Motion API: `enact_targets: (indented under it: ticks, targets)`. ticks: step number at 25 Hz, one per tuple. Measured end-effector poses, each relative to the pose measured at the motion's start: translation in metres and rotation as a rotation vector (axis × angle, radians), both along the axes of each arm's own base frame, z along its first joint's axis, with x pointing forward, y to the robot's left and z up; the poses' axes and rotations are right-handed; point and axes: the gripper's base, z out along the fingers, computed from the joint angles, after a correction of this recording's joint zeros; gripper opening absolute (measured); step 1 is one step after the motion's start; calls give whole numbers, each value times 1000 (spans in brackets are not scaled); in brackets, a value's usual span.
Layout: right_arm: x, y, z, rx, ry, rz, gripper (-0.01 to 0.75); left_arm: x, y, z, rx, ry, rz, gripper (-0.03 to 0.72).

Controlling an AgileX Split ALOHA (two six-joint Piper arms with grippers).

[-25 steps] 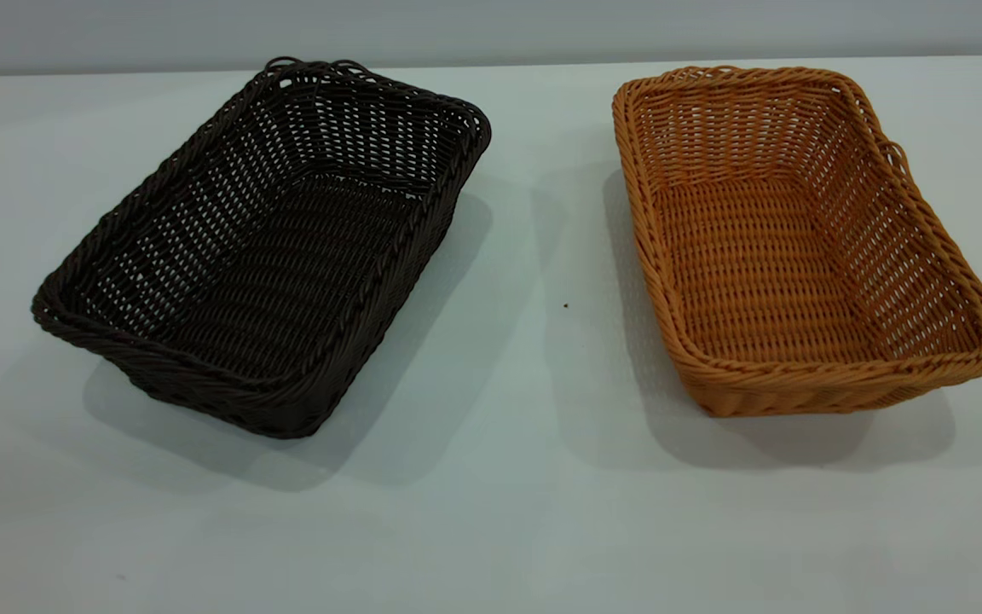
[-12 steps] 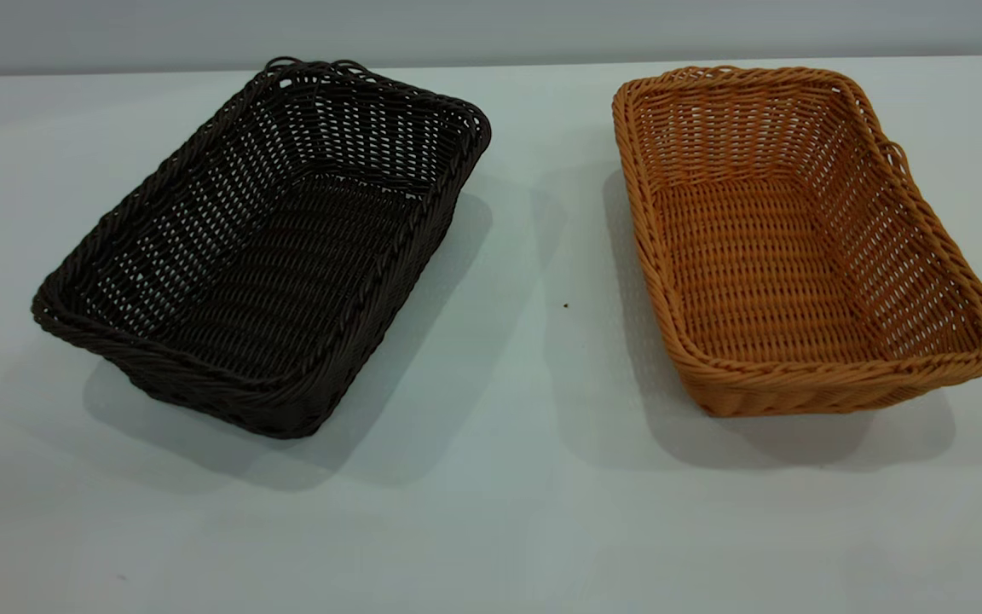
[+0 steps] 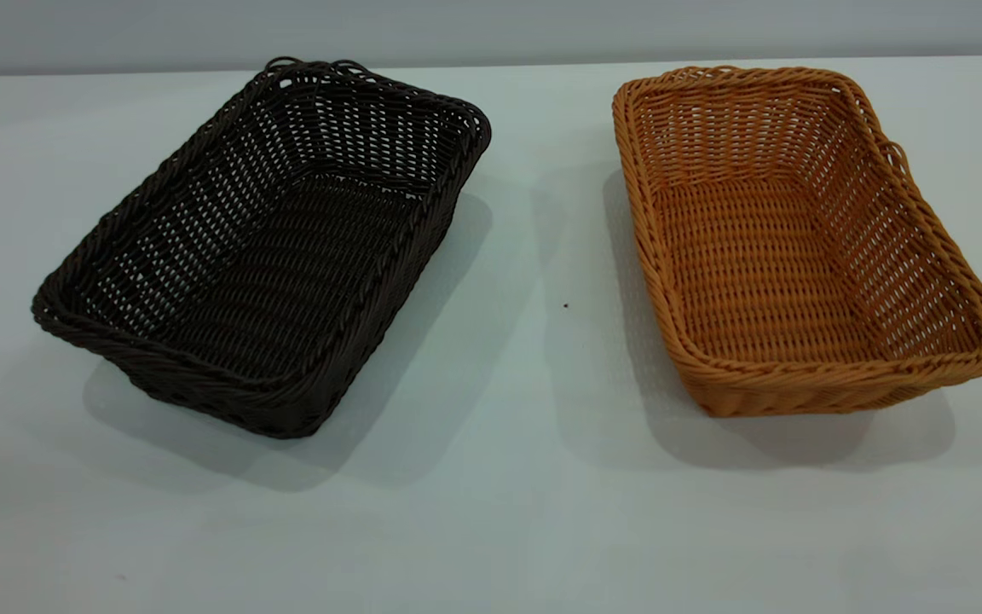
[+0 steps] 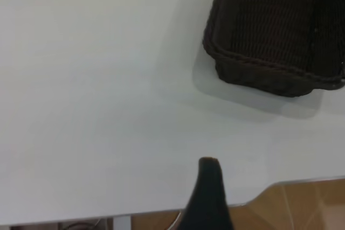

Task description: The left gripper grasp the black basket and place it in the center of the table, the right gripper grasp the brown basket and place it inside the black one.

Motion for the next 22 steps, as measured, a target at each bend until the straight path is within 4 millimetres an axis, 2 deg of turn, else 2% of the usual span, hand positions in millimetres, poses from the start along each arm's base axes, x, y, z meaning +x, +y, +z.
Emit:
enact_targets:
  ticks: [4,6,9,11,16,19,22]
  targets:
    - [1,0,3,1,-28,-1,377,27,0,19,8,25,16,573]
    - [2,0,5,1,-39,-3,461,46,-1,27,8,23,15,573]
    - [6,0,6,16,-21,-11,582,82,-3,36,13,4,9,573]
    - [10,0,7,26,8,-13,627,110,-4,41,17,-25,3,573]
    - [18,1,7,49,56,-6,631,183,-8,54,19,-67,-2,573]
    - [18,1,7,54,60,-9,612,232,-11,43,46,8,-23,573]
    - [19,1,7,61,61,-13,598,273,-19,27,69,81,-66,573]
